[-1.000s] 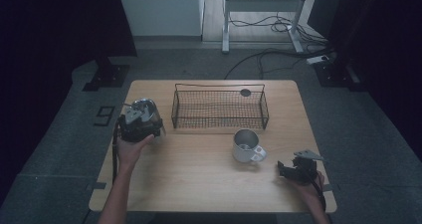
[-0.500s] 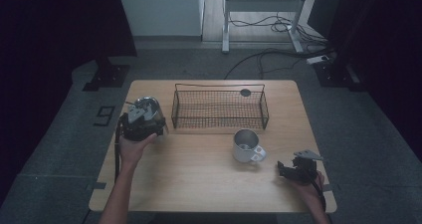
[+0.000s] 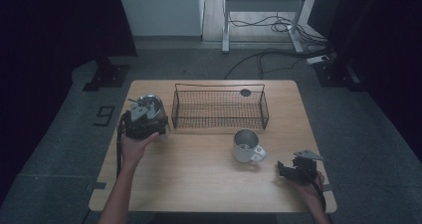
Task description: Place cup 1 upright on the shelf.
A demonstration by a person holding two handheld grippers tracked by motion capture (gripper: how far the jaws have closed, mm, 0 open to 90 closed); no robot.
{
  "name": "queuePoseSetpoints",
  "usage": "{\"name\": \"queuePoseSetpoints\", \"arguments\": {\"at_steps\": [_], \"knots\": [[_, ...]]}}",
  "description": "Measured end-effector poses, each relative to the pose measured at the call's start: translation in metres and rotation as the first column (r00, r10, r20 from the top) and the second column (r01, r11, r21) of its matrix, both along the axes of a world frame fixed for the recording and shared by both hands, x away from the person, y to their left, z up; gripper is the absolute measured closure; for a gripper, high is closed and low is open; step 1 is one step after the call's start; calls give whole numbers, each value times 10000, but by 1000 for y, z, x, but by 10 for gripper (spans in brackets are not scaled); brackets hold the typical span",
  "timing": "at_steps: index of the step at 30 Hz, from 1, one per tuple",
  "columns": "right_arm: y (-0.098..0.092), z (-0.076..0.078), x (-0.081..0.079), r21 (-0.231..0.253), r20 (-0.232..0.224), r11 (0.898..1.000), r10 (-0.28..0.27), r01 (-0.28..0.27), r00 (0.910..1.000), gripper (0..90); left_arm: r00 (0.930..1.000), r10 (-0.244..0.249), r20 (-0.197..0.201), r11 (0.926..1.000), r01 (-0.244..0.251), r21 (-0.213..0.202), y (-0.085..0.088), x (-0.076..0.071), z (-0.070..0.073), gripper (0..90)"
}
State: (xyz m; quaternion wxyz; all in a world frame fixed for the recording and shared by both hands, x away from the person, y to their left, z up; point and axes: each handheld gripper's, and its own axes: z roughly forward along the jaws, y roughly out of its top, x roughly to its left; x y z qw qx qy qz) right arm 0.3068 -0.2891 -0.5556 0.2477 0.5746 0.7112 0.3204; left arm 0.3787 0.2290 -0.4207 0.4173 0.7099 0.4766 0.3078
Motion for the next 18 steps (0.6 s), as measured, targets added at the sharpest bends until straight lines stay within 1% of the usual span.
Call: {"name": "queuePoseSetpoints", "arguments": {"at_steps": [3,6,9,18], "knots": [[0,0,0,-12,-2,10000,8,-8,10000,141,9999,-94,39,9999,94,34,-5,0,5,40],[0,0,0,-6,-5,10000,6,-6,10000,141,9998,-161,70,9999,161,31,-8,0,8,40],[0,0,0,-18,-19,10000,0,0,10000,141,9994,-322,138,9995,321,42,-14,0,12,40],[0,0,0,13,-4,10000,-12,12,10000,142,9981,-557,244,9984,558,-28,-26,0,19,40]]}}
